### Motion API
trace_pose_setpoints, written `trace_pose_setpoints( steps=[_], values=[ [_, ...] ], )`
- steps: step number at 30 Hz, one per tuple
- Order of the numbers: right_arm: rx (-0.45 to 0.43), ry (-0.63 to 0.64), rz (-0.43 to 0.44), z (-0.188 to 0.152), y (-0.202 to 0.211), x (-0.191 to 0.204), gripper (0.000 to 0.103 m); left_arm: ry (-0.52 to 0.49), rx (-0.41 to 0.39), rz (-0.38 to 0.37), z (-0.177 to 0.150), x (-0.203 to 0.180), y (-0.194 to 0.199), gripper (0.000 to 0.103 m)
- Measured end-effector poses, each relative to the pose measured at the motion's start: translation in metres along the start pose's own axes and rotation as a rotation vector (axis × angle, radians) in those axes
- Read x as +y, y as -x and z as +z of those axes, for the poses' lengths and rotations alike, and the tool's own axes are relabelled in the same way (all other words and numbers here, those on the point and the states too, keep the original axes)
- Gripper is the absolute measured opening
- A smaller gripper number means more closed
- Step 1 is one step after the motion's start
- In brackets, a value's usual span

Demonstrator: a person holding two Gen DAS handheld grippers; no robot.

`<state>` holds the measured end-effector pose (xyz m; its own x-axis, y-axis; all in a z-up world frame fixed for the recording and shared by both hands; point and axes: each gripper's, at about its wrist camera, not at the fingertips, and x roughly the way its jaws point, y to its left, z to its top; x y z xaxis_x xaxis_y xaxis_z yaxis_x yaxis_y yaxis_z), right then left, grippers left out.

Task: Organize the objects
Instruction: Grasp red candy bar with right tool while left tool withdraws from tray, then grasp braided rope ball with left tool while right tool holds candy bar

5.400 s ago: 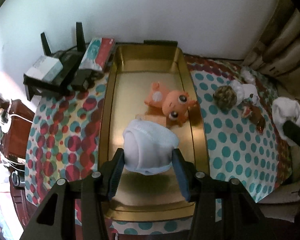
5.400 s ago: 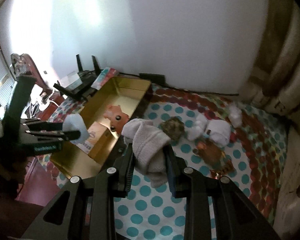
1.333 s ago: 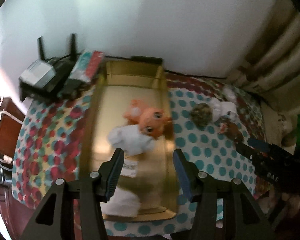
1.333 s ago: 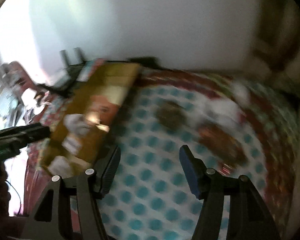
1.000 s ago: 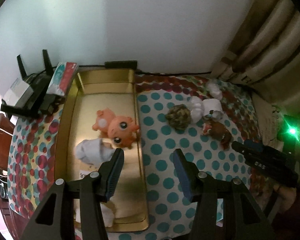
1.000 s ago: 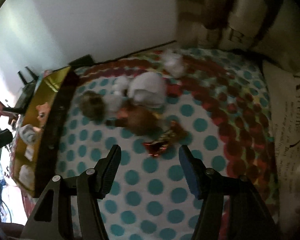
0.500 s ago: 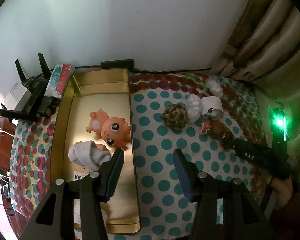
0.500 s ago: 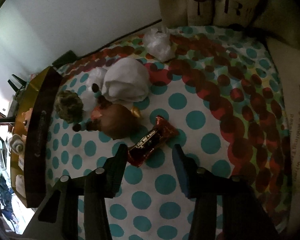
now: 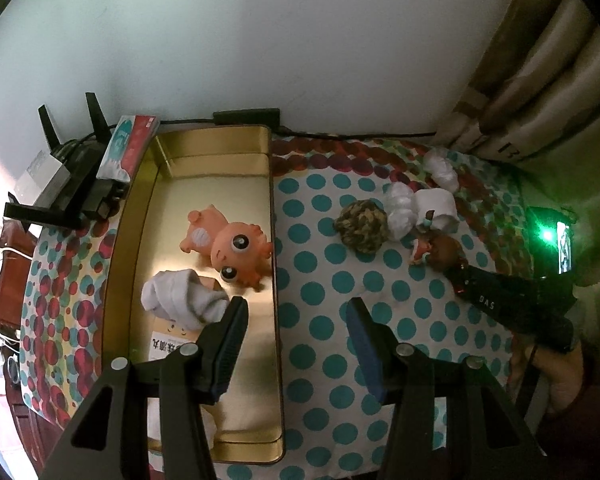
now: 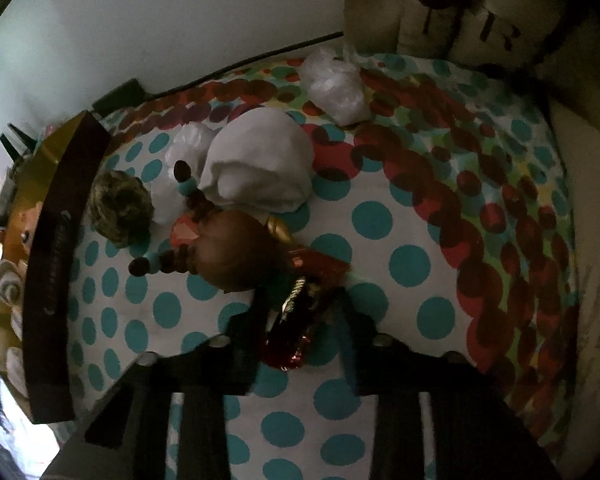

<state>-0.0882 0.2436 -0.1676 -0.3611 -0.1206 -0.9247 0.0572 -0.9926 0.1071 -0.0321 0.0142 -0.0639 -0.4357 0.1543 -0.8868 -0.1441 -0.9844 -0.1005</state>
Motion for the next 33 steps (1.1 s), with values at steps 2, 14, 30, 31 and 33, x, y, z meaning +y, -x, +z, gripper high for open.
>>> trace_pose_setpoints(
  steps=[2,14,30,31,33],
  values=[
    [0.000,0.013,-0.001,0.002,-0.001,-0.001,0.018,-0.001,0.001,0.000,0.000,0.000,-0.001,0.053],
    [-0.030,-0.002,0.029,0.002,0.015,-0.024,0.017,-0.013,0.023,-0.057,0.017,-0.015,-0.021,0.053],
    [-0.074,-0.050,0.092,-0.021,0.053,-0.043,0.017,-0.089,0.143,-0.194,0.061,-0.064,-0.094,0.057],
    [-0.077,-0.049,0.092,-0.023,0.055,-0.044,0.017,-0.092,0.146,-0.187,0.062,-0.065,-0.097,0.057],
    [-0.078,-0.046,0.102,-0.024,0.056,-0.045,0.017,-0.099,0.158,-0.191,0.064,-0.067,-0.104,0.058]
  ],
)
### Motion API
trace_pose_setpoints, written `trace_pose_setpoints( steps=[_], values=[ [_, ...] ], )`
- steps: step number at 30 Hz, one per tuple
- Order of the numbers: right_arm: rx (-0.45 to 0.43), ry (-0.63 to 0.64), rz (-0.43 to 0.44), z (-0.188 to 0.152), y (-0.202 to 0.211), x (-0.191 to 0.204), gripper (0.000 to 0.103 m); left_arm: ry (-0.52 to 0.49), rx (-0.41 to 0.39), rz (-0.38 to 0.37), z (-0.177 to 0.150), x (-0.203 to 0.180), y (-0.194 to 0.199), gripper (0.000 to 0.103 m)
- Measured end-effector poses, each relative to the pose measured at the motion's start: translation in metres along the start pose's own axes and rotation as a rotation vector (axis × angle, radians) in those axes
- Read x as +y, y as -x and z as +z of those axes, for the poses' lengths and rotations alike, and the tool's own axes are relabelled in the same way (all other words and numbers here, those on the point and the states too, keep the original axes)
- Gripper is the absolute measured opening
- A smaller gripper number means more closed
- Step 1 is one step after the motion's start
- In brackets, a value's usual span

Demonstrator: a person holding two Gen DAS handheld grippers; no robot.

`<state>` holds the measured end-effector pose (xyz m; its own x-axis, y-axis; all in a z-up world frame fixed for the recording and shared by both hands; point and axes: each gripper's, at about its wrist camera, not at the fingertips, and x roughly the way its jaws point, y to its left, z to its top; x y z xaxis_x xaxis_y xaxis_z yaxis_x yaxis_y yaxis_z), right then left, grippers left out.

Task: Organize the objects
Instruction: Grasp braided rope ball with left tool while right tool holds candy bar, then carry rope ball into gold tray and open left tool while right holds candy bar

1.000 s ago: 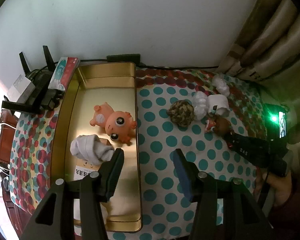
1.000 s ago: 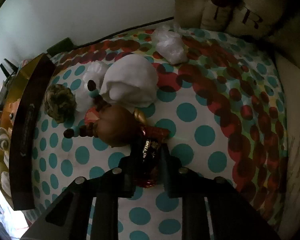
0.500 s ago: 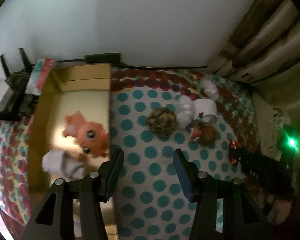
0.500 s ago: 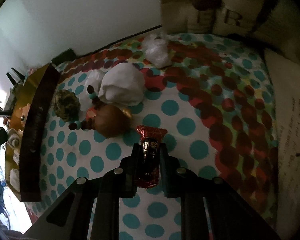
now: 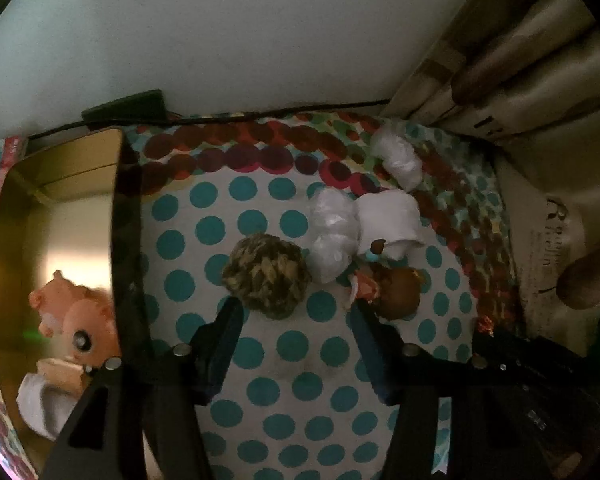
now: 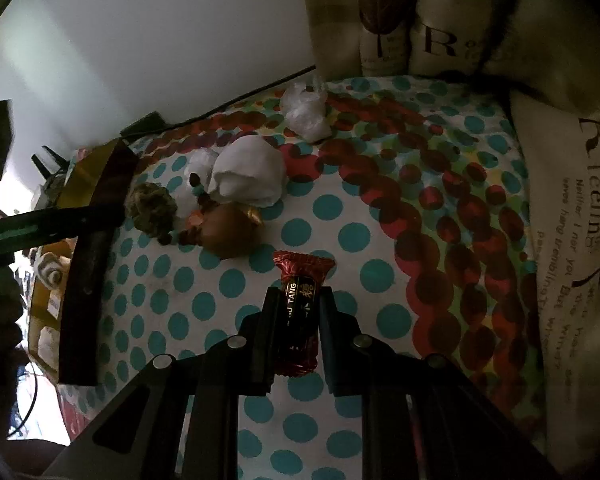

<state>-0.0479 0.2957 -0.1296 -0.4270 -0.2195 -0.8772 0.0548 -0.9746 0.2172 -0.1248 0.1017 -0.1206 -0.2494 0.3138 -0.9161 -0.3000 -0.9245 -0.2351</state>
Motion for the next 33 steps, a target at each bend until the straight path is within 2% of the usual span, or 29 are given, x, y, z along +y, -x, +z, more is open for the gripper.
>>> trace_pose_setpoints(
  steps=[12,21,22,29,33],
  values=[
    [0.013,-0.011,0.018,-0.004,0.001,-0.012,0.017,-0.023,0.046,0.110,0.012,0.006,-0.035,0.062],
    [0.021,-0.013,0.024,-0.004,-0.001,-0.015,0.017,0.031,0.038,0.090,0.014,0.016,-0.040,0.061],
    [0.022,-0.013,0.025,-0.004,-0.001,-0.015,0.017,0.027,0.040,0.106,0.014,0.017,-0.041,0.055],
    [0.026,-0.027,0.026,-0.004,-0.003,-0.015,0.017,-0.063,0.018,0.170,0.007,0.003,-0.038,0.054],
    [0.023,-0.023,0.025,-0.003,-0.003,-0.015,0.017,-0.082,-0.017,0.150,0.001,-0.005,-0.024,0.054]
  ],
)
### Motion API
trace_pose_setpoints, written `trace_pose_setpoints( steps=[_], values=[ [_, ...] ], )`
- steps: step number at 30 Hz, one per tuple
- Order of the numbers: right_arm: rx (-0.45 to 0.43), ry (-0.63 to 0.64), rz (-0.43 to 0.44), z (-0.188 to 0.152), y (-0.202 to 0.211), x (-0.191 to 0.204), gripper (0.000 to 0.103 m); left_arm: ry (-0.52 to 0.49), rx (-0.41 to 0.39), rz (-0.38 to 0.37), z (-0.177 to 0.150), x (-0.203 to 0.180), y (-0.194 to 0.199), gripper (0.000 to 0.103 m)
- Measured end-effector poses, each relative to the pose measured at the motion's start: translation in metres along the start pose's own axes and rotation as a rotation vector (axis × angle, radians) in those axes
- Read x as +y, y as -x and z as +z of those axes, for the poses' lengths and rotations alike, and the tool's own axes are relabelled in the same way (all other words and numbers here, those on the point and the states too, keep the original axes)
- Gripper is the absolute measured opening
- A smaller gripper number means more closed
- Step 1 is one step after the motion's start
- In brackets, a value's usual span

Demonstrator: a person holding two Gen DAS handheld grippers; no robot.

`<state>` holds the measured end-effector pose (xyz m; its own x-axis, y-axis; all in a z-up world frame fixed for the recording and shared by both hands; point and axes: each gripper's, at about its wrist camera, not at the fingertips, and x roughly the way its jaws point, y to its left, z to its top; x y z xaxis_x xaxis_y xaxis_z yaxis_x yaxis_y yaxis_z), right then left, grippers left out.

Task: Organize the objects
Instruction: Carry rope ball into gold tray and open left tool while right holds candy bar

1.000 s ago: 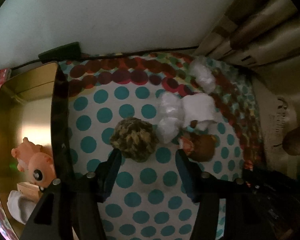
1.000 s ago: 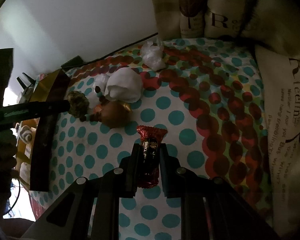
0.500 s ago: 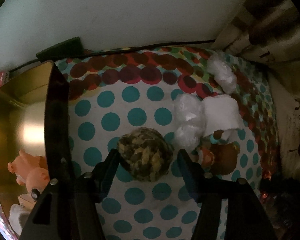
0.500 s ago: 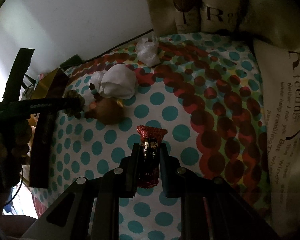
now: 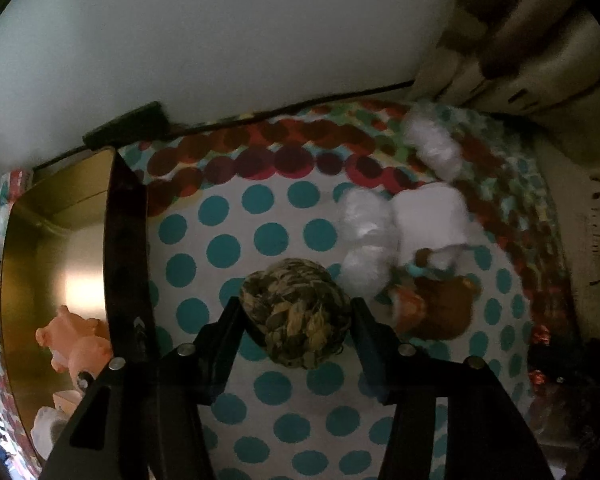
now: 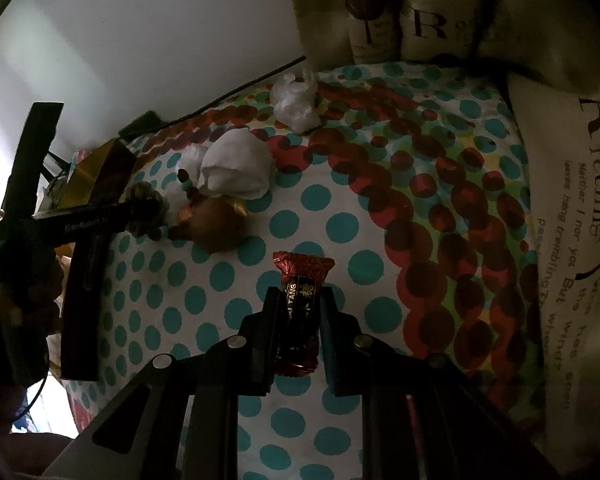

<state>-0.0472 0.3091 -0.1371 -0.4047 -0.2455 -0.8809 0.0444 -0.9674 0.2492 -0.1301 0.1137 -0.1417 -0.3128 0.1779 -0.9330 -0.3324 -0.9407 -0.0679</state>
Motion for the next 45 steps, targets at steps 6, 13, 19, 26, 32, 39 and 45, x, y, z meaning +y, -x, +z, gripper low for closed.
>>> trace_pose_setpoints(
  steps=[6,13,19,26,32,39,45],
  values=[
    [-0.006,0.000,-0.002,0.001,0.000,0.006,0.017,0.004,-0.051,-0.012,-0.012,-0.004,0.034,0.054],
    [-0.021,0.010,0.003,0.003,0.004,0.017,0.017,0.035,-0.113,0.019,-0.035,0.010,0.079,0.054],
    [-0.028,0.040,0.013,0.006,0.005,0.031,0.017,0.141,-0.119,0.064,-0.062,0.059,0.107,0.054],
    [-0.032,0.080,0.027,0.006,0.006,0.052,0.017,0.226,-0.095,0.108,-0.089,0.103,0.109,0.054],
    [-0.037,0.099,0.027,0.001,0.009,0.064,0.017,0.258,-0.111,0.131,-0.086,0.124,0.101,0.054],
    [-0.043,0.088,0.016,-0.006,0.013,0.065,0.017,0.233,-0.133,0.143,-0.063,0.136,0.091,0.054],
    [-0.054,0.058,-0.001,-0.013,0.020,0.060,0.017,0.236,-0.134,0.136,-0.052,0.143,0.083,0.054]
  ],
)
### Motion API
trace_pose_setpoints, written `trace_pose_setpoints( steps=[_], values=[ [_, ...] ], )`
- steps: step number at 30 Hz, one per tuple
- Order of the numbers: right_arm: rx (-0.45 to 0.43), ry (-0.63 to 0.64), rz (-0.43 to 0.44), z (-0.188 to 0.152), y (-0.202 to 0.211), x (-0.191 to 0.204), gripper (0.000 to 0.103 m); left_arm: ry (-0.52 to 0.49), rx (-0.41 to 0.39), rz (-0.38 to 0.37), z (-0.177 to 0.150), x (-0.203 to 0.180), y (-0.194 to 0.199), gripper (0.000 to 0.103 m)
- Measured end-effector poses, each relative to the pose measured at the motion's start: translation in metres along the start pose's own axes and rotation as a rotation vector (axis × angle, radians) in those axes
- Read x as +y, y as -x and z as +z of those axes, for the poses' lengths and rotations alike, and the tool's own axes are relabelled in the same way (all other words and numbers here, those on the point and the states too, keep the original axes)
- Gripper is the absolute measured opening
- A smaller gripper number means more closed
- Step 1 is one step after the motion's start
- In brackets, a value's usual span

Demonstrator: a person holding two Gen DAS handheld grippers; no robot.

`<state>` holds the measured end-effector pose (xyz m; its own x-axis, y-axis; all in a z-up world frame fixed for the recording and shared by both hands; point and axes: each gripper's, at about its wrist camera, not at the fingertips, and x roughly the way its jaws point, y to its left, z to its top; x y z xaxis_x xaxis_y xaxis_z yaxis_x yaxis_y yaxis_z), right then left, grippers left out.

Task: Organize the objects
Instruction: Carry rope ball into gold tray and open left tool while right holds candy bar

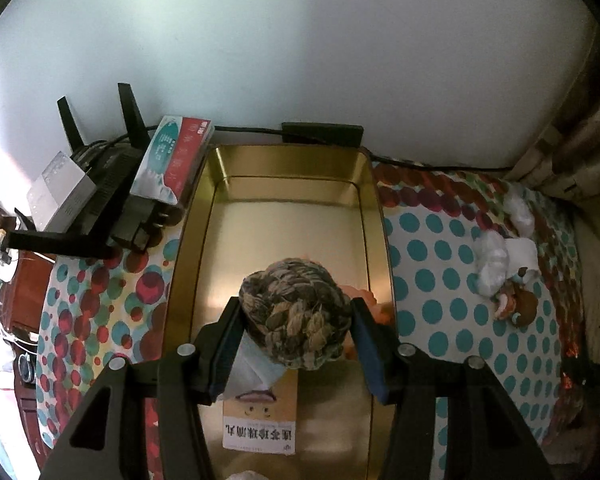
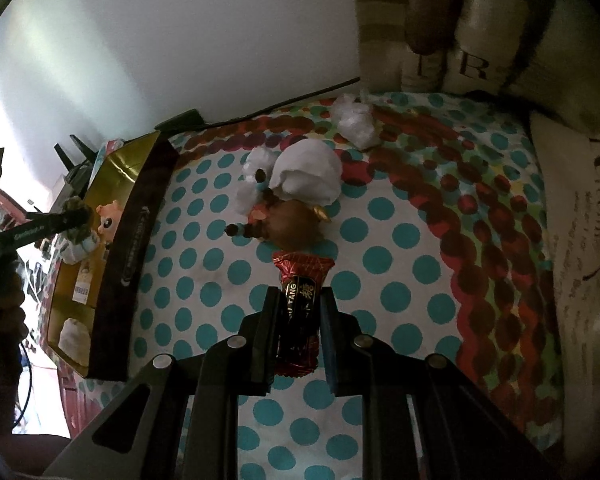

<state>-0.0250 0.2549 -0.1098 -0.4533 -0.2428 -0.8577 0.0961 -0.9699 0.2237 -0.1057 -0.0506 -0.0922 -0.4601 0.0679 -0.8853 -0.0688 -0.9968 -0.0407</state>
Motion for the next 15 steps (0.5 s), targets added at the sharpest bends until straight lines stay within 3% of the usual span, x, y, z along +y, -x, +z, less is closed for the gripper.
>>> trace_pose_setpoints(
  steps=[15],
  values=[
    [-0.004,-0.014,-0.013,-0.008,0.003,0.008,0.018,-0.014,0.020,0.015,0.005,0.004,-0.006,0.055]
  ],
)
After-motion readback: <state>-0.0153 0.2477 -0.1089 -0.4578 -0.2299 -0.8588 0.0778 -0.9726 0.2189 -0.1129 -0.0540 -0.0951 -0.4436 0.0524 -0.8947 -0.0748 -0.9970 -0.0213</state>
